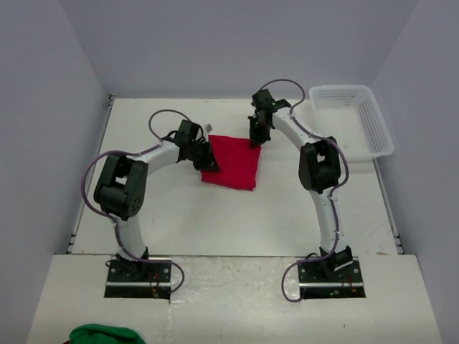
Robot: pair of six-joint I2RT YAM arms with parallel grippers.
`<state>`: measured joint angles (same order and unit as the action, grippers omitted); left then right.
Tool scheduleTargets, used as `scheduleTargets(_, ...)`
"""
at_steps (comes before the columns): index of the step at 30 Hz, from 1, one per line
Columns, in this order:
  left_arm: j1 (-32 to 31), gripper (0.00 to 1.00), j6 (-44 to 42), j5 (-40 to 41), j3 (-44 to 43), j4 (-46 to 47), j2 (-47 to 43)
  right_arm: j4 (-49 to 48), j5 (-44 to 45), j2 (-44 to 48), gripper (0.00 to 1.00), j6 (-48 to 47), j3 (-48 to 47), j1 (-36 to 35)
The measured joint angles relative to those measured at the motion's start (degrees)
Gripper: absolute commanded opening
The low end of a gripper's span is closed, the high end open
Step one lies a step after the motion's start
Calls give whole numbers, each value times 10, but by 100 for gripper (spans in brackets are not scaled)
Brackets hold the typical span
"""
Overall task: Fold and stack the t-shirts
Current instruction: Smooth out wrinkles on the folded tshirt
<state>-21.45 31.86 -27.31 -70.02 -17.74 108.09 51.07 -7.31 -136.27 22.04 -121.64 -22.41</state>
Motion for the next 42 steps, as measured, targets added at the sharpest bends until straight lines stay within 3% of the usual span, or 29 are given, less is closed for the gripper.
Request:
scheduleTargets(12,0,0,5,30,35,-12,7,23,-28,-34,0,-1,-35,7)
scheduleTargets(23,1,0,16,24,72,32,-2,47,-57,-61,0,-1,-64,20)
scheduleTargets(33,0,0,11,39,76,8,-48,20,-84,-54,17,-27,-55,22)
scheduleTargets(36,0,0,0,46,70,-11,-75,12,-92,-43,27,-36,-57,22)
scheduleTargets(37,0,7,-4,49,64,-18,-84,8,-95,-37,34,-40,-57,22)
scheduleTargets(38,-1,7,-9,52,56,-24,-93,6,-97,-28,38,-41,-57,22)
scheduleTargets(39,-2,17,-13,57,45,-32,-102,3,-99,-16,41,-44,-57,21)
scheduleTargets(42,-4,34,-35,87,-3,-63,-137,-1,-100,32,51,-52,-57,19)
